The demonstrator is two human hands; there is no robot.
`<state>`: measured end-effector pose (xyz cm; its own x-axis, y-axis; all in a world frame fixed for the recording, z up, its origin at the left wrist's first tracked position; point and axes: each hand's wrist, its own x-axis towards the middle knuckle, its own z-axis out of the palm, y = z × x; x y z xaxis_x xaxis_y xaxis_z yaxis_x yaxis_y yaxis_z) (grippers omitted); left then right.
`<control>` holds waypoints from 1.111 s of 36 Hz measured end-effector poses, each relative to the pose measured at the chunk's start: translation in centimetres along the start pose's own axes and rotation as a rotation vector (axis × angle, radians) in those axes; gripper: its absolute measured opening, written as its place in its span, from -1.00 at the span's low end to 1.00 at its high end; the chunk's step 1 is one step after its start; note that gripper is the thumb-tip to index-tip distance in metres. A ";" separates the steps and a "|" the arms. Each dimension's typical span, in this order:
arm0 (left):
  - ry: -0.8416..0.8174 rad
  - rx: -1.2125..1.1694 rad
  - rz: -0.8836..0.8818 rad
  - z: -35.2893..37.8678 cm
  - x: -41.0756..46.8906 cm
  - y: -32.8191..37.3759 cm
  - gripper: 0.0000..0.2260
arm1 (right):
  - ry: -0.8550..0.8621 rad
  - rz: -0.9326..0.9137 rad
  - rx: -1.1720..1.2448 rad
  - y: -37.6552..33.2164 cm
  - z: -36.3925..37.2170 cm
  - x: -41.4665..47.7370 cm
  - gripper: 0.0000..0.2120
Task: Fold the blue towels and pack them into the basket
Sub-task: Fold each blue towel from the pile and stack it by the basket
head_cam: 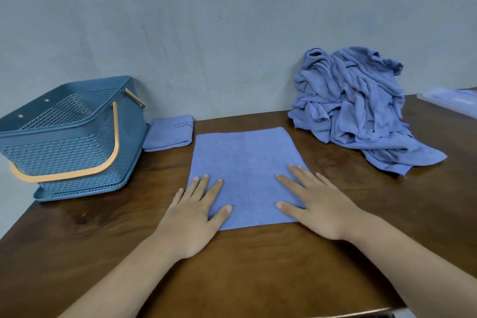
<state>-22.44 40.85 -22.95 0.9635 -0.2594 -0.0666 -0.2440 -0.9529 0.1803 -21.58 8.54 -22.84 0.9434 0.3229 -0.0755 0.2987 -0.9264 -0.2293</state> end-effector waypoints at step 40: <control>0.366 -0.037 0.354 1.7 -0.3 4.5 -0.75 | 0.311 -0.344 0.066 -1.2 0.3 -1.5 -0.85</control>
<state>-24.00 36.35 -23.80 0.7999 -0.4864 0.3515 -0.5645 -0.8087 0.1653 -23.41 9.18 -22.76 0.7923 0.5267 0.3080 0.6018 -0.7578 -0.2522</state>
